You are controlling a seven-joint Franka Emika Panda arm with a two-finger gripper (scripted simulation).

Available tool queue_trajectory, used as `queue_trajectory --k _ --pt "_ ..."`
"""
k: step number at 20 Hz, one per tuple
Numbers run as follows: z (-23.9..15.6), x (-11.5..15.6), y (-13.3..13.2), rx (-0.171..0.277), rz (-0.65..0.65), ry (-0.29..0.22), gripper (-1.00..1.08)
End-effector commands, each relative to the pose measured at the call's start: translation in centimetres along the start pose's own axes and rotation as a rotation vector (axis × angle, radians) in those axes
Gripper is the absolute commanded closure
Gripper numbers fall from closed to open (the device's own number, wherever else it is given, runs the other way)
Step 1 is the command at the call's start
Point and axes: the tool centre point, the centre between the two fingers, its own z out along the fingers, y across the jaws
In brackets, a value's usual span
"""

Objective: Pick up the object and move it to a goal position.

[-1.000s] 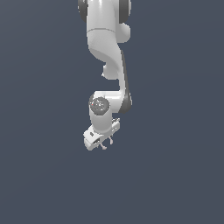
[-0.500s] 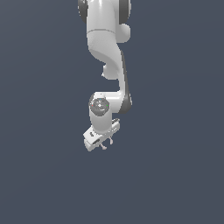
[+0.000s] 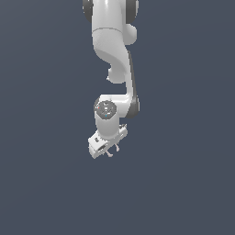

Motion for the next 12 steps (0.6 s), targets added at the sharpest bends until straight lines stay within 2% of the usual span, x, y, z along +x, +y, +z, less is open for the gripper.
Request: queue_trajectory --k 1,6,12 --pt "-1.1 0.7 -0.1 -0.015 0.011 0.013 1.08" --pt "-4.5 2.9 -0.2 -0.064 0.048 0.053 1.08" --pt "-10.3 6.1 -0.7 -0.145 0.111 0.12 1.08"
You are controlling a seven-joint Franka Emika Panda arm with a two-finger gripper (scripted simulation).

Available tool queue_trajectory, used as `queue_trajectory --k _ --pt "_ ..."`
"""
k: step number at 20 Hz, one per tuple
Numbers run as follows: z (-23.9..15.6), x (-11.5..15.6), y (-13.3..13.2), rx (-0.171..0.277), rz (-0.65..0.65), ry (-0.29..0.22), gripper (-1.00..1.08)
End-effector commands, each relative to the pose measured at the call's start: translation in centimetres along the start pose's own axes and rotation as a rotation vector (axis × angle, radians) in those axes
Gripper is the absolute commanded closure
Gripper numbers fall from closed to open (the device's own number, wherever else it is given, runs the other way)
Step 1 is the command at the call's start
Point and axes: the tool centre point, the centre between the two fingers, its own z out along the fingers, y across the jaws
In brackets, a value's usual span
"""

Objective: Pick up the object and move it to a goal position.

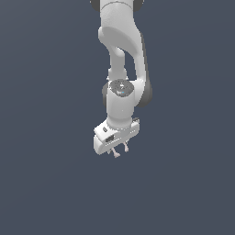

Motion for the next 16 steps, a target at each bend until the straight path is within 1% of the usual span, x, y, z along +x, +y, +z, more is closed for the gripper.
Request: queue_trajectory --k 1,8,16 --pt "-2.6 1.7 -0.1 -0.037 0.029 0.032 1.08" --pt "-9.6 5.7 -0.6 -0.138 0.105 0.111 1.08" --pt "-16.9 9.3 -1.5 -0.243 0.183 0.189 1.08"
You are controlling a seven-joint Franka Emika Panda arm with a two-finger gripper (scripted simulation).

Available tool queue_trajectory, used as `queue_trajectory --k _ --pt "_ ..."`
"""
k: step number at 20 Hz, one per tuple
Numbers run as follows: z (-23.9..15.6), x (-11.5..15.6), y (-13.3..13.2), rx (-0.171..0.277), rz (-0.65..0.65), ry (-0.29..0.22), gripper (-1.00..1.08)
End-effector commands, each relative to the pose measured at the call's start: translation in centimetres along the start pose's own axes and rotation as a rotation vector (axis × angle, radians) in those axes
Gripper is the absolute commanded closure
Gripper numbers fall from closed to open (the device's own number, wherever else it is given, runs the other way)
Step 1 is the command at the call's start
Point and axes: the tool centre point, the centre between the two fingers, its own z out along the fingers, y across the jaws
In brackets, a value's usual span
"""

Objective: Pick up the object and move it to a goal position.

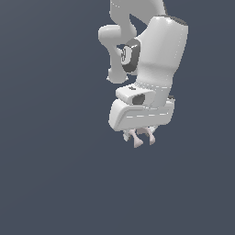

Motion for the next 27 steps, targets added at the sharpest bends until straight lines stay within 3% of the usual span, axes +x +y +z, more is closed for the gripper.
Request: queue_trajectory --k 1,15,27 --pt "-2.1 1.4 0.0 -0.033 0.025 0.024 1.08" --pt "-12.7 7.4 -0.8 -0.197 0.138 0.137 1.08" --pt "-16.1 9.2 -1.4 -0.248 0.17 0.168 1.08"
